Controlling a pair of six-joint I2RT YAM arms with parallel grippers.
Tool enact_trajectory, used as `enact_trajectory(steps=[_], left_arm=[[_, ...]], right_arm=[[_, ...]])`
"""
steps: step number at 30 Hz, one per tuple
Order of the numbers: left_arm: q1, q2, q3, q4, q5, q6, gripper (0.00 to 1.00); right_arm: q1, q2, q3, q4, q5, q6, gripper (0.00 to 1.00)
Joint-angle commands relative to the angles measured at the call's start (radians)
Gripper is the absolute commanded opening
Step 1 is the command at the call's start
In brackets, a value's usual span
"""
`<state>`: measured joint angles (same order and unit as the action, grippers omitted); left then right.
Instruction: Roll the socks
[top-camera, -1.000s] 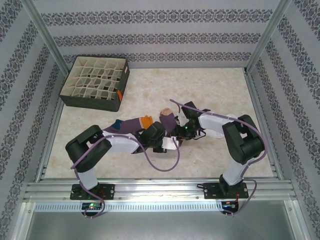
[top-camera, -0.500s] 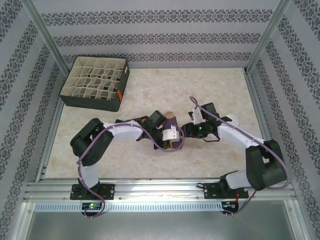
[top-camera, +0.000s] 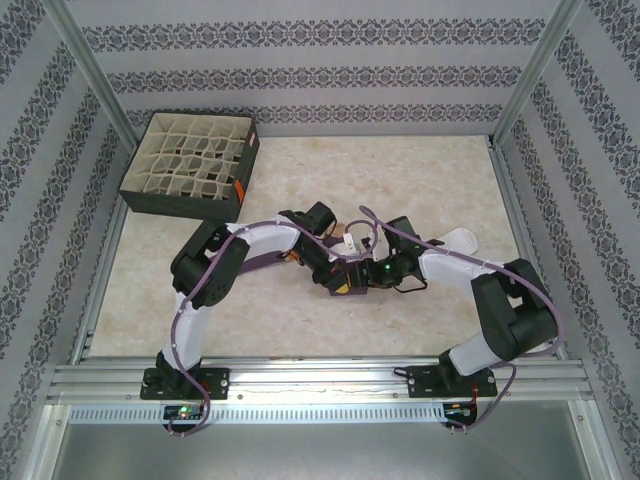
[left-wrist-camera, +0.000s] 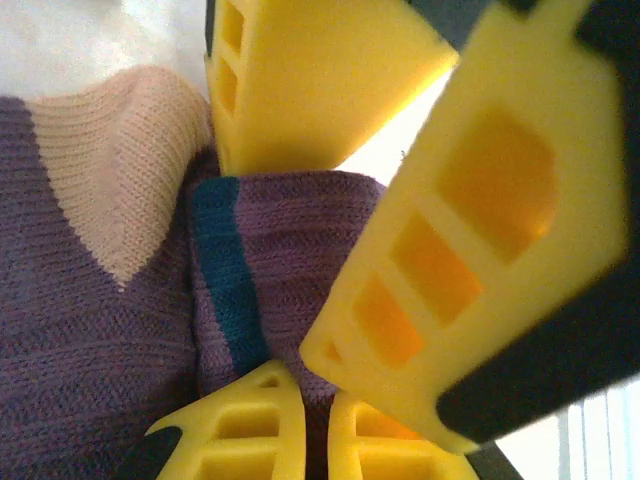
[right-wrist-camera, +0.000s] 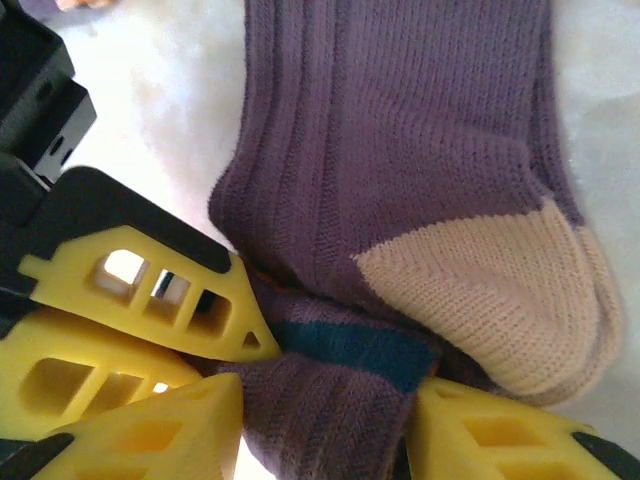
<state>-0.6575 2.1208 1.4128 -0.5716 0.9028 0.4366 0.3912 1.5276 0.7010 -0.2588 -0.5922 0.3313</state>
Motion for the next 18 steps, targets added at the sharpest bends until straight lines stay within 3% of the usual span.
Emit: enact_trajectory(steps=[1, 4, 7, 12, 14, 18], left_arm=[[0.009, 0.075, -0.005, -0.136, -0.013, -0.064, 0.00], [0.009, 0.070, -0.015, -0.102, -0.027, -0.081, 0.00], [0.009, 0.026, -0.065, -0.025, -0.060, -0.084, 0.08], [0.006, -0.151, -0.237, 0.220, -0.122, -0.050, 0.21], [-0.010, -0.253, -0.336, 0.366, -0.224, -0.034, 0.25], [-0.114, -0.475, -0.629, 0.760, -0.512, 0.156, 0.39]], right_arm=[[0.014, 0.042, 0.024, -0.006, 0.021, 0.004, 0.40], [0.018, 0.086, 0.051, -0.065, 0.092, 0.013, 0.25], [0.021, 0.133, 0.077, -0.133, 0.165, 0.029, 0.14], [0.025, 0.200, 0.104, -0.177, 0.200, 0.053, 0.09], [0.031, 0.211, 0.109, -0.186, 0.216, 0.057, 0.08], [0.036, 0.230, 0.122, -0.205, 0.231, 0.056, 0.07]])
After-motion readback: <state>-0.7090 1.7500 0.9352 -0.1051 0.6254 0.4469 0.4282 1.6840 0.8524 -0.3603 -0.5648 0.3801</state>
